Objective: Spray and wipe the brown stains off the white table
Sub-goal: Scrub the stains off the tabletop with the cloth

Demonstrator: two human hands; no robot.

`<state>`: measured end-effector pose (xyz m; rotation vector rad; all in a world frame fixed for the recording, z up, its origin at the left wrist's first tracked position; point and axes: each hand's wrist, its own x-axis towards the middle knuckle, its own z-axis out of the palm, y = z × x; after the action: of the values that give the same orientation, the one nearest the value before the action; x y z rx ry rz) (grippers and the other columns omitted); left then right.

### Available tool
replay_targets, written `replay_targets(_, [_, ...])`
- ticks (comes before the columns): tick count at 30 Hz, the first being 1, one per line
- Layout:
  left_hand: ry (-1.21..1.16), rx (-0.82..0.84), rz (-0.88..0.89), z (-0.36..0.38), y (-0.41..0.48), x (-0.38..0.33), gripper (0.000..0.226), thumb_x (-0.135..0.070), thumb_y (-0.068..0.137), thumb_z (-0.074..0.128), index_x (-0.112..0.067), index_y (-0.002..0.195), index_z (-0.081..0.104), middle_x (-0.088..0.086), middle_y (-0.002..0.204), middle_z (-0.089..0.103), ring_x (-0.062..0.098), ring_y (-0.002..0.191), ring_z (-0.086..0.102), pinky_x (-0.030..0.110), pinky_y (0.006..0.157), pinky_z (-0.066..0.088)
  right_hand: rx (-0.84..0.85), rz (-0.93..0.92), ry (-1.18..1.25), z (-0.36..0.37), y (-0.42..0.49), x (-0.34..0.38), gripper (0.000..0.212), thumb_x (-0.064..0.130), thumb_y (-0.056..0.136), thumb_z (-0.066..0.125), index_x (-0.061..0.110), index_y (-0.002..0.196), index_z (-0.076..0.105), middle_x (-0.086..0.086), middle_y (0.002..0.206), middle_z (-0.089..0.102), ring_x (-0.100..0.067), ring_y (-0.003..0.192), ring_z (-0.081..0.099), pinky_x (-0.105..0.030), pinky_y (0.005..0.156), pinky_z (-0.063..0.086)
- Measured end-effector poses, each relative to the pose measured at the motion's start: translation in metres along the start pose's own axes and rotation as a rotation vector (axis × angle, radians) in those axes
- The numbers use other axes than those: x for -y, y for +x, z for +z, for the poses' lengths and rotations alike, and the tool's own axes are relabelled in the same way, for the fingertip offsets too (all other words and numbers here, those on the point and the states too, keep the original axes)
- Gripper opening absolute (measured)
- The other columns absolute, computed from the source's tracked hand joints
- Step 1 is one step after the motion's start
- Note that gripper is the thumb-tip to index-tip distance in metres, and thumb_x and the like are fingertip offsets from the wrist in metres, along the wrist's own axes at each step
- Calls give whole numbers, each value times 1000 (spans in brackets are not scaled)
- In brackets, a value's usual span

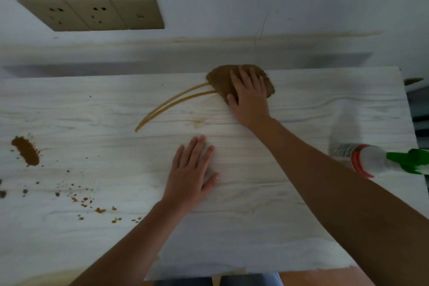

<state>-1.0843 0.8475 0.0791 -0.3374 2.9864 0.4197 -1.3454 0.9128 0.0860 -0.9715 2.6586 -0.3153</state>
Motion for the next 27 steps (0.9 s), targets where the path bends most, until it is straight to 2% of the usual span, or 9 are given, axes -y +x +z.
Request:
replay_targets(4, [-86, -1, -39, -21, -6, 11, 60, -49, 100, 40, -10, 144, 53, 13, 159, 40, 29, 149, 36, 49, 119, 33, 65, -186, -24, 27, -15, 64, 64, 36, 99, 47, 20, 158, 26, -4, 167, 15, -30, 154, 5, -47, 125, 0])
replay_targets(8, [-72, -129, -273, -38, -32, 50, 52, -45, 99, 43, -12, 138, 56, 13, 153, 47, 31, 139, 45, 46, 112, 38, 98, -320, -5, 42, -56, 87, 65, 35, 96, 50, 20, 156, 31, -3, 166, 21, -29, 153, 11, -49, 125, 4])
replay_targets(13, [16, -166, -494, -40, -61, 111, 61, -49, 97, 44, -9, 144, 47, 19, 155, 42, 40, 140, 43, 53, 110, 38, 60, -171, 11, 48, -120, 78, 65, 38, 97, 48, 21, 157, 29, -2, 166, 21, -27, 154, 11, -49, 125, 9])
replay_targets(18, [98, -137, -475, -27, -71, 131, 66, -51, 100, 38, -7, 148, 44, 21, 158, 37, 40, 143, 38, 54, 112, 34, 43, 22, 0, 47, -155, 57, 68, 44, 98, 46, 24, 159, 22, 0, 167, 15, -23, 155, 7, -43, 126, 6])
replay_targets(22, [81, -154, -483, -22, -72, 132, 65, -50, 101, 36, -9, 151, 40, 19, 160, 34, 38, 146, 33, 53, 115, 31, 48, 17, -24, 37, -121, 48, 70, 47, 98, 46, 24, 159, 20, 0, 168, 14, -24, 155, 6, -43, 125, 4])
replay_targets(27, [62, -154, -497, -21, -74, 133, 66, -51, 100, 39, -11, 152, 40, 15, 163, 32, 33, 149, 29, 51, 116, 30, 2, 77, -16, 30, -30, 70, 68, 46, 99, 45, 22, 159, 21, -3, 168, 12, -28, 154, 3, -46, 125, -1])
